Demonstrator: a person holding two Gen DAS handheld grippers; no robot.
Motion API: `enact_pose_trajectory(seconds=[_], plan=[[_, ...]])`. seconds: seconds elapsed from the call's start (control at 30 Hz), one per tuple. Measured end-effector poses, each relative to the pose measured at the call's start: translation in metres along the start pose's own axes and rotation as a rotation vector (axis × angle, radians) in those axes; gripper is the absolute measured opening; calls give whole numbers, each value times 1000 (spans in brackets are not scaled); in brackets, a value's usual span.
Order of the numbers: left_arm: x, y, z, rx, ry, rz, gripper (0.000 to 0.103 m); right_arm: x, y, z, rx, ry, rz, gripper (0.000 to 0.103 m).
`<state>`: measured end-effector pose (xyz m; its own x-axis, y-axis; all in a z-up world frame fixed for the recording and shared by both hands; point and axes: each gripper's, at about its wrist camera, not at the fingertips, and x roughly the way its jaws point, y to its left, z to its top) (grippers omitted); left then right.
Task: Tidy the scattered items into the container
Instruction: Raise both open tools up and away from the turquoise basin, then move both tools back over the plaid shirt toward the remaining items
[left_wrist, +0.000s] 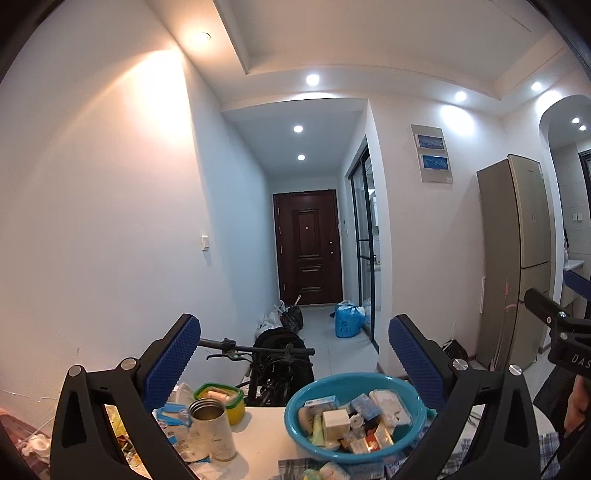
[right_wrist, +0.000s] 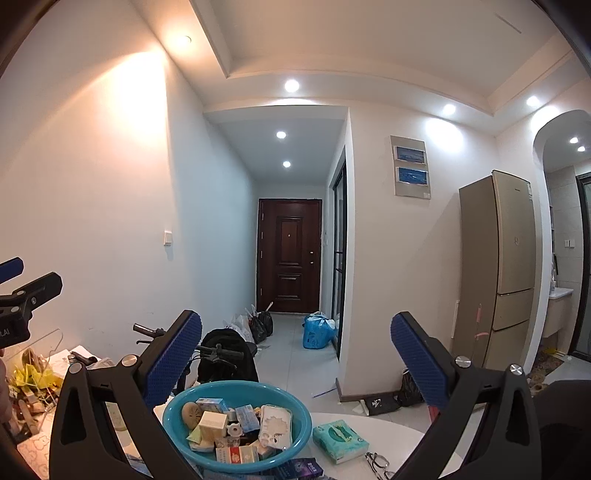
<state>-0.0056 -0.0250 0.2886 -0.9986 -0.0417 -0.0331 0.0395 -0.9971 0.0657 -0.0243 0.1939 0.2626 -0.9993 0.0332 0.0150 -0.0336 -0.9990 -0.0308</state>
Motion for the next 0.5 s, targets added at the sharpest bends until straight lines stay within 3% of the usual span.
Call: enact_pose_trajectory(seconds=[0.5], plan=[[-82,10,-47,-1,26,10,103,-55,-4,-19,11,-7,-7,102]])
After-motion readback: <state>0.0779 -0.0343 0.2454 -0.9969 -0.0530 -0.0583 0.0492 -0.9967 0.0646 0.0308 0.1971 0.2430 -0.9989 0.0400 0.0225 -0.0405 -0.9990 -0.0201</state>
